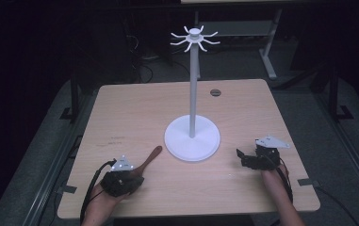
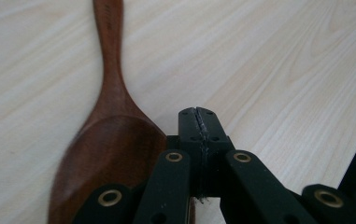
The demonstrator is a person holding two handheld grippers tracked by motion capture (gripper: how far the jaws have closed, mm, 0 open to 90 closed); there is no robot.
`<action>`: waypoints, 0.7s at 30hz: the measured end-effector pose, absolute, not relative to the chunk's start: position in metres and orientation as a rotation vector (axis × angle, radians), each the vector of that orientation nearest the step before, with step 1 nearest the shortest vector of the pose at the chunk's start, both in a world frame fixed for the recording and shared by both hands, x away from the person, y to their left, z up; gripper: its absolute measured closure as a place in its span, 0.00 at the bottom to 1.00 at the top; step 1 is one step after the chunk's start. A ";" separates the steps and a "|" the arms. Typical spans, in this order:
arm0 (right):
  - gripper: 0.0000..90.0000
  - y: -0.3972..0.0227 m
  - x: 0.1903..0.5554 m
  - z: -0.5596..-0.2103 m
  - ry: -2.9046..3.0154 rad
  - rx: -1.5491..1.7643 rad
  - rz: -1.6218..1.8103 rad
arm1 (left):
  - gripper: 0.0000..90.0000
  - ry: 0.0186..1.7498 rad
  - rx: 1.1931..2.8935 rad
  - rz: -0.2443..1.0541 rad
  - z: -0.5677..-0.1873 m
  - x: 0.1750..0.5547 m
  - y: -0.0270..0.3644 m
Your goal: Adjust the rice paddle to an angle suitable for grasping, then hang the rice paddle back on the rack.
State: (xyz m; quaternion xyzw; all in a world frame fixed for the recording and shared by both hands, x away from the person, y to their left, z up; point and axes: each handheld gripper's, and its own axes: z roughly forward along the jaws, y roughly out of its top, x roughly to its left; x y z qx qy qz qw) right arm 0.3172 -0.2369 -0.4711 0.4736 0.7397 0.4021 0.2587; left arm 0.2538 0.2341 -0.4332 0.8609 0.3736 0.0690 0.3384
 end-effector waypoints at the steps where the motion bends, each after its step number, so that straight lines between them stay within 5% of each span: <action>1: 0.15 -0.237 0.317 -0.471 2.003 1.284 1.090 | 0.99 0.975 2.235 0.179 -0.431 0.255 0.235; 11: 0.15 -0.235 0.318 -0.471 2.008 1.283 1.085 | 0.67 1.007 2.263 0.185 -0.419 0.277 0.242; 21: 0.15 -0.234 0.318 -0.472 2.012 1.284 1.083 | 0.57 1.071 2.392 0.154 -0.413 0.309 0.228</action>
